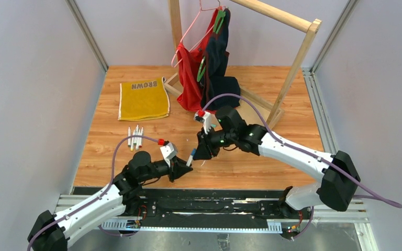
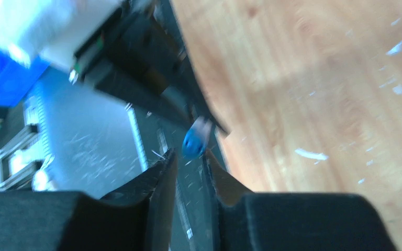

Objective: Insert the pens into the pen caps
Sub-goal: Place the pen at the center of the board.

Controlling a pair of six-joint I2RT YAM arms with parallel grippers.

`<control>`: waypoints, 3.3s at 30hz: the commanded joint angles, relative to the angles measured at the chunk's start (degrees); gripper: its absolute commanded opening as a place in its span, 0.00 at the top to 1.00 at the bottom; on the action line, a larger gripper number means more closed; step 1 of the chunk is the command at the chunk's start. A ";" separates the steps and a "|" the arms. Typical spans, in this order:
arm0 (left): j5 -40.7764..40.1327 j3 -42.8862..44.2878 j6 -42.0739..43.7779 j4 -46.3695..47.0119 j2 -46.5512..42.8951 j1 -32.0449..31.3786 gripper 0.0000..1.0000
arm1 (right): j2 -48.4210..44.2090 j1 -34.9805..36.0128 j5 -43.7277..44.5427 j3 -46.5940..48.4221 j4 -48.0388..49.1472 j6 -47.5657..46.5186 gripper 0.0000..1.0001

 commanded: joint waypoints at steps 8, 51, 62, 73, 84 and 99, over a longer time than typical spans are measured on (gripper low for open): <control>-5.88 1.36 -3.62 10.11 -1.42 1.94 1.00 | -5.60 -3.83 -7.47 6.51 -21.06 -9.03 0.45; 0.19 3.83 -23.79 16.34 5.87 1.94 0.71 | -6.65 4.07 19.28 -9.03 23.28 10.19 0.99; -14.90 9.12 -22.71 1.34 9.14 3.90 0.16 | -10.41 -11.05 30.99 -9.79 -14.02 5.47 0.99; -23.71 15.42 -19.80 -9.81 13.94 7.57 0.02 | -1.55 -21.86 28.35 -10.62 -18.53 0.21 0.99; -22.49 14.62 -20.33 -15.30 11.29 15.52 0.02 | 5.68 -23.99 25.87 -8.94 -16.59 -0.90 0.71; -26.45 18.14 -16.65 -22.54 14.05 32.65 0.02 | -2.86 -25.02 19.19 -9.94 -15.80 -4.89 0.51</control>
